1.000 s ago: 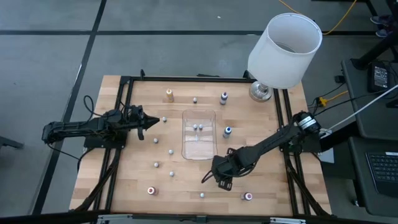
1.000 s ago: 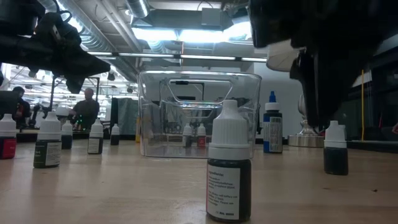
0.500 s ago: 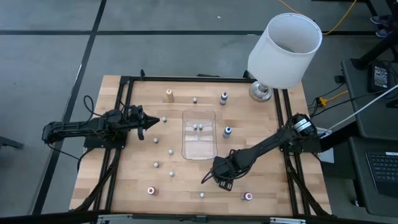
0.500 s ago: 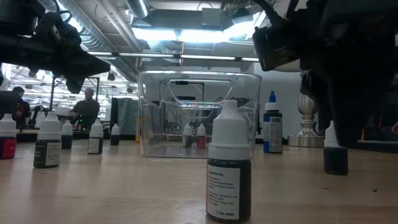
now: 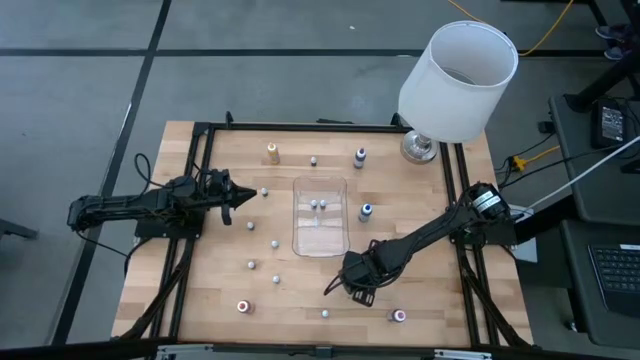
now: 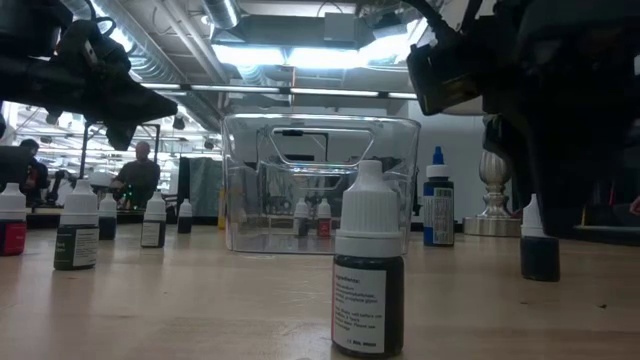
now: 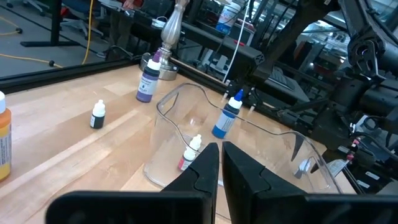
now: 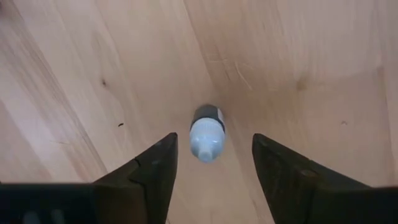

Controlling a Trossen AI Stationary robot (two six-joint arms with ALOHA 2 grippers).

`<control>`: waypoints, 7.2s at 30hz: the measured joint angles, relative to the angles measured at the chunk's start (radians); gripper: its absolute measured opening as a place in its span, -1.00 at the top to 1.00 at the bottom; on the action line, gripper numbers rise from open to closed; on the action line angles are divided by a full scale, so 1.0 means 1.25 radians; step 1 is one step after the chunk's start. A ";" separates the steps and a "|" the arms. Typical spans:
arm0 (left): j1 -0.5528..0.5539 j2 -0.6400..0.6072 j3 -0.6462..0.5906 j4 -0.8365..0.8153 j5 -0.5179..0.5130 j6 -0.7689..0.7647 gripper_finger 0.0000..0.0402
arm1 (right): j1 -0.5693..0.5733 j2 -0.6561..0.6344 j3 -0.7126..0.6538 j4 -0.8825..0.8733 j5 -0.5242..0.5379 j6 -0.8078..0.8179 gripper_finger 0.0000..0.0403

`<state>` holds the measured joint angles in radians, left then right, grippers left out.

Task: Pick & Place food coloring
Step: Put the small blue food coloring into the transparent bin

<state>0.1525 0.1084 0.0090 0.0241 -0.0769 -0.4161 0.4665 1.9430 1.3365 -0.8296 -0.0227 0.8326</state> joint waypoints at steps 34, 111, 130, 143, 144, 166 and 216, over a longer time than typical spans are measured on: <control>0.000 0.000 0.000 0.001 0.000 0.000 0.91 | 0.000 -0.037 0.159 -0.196 -0.037 -0.003 0.65; 0.000 0.000 0.000 0.001 0.001 -0.027 0.91 | -0.432 0.247 0.613 -0.402 0.031 -0.579 0.64; 0.000 0.000 0.000 0.001 0.042 -0.027 0.91 | -0.430 0.295 0.546 -0.329 -0.010 -0.548 0.65; 0.000 0.000 0.000 0.000 0.039 -0.027 0.91 | -0.420 0.295 0.499 -0.272 -0.009 -0.544 0.64; 0.000 0.000 0.000 0.000 0.039 -0.027 0.91 | -0.422 0.295 0.499 -0.272 -0.004 -0.545 0.63; 0.000 0.000 0.000 0.000 0.041 -0.036 0.91 | -0.445 0.294 0.499 -0.275 0.005 -0.541 0.57; 0.000 0.001 0.041 0.019 0.070 -0.020 0.92 | -0.313 -0.019 0.696 -0.321 0.357 -0.558 0.32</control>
<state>0.1524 0.1097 0.0598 0.0479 0.0113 -0.4407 0.0752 1.9197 2.2070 -1.2312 0.4238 0.1353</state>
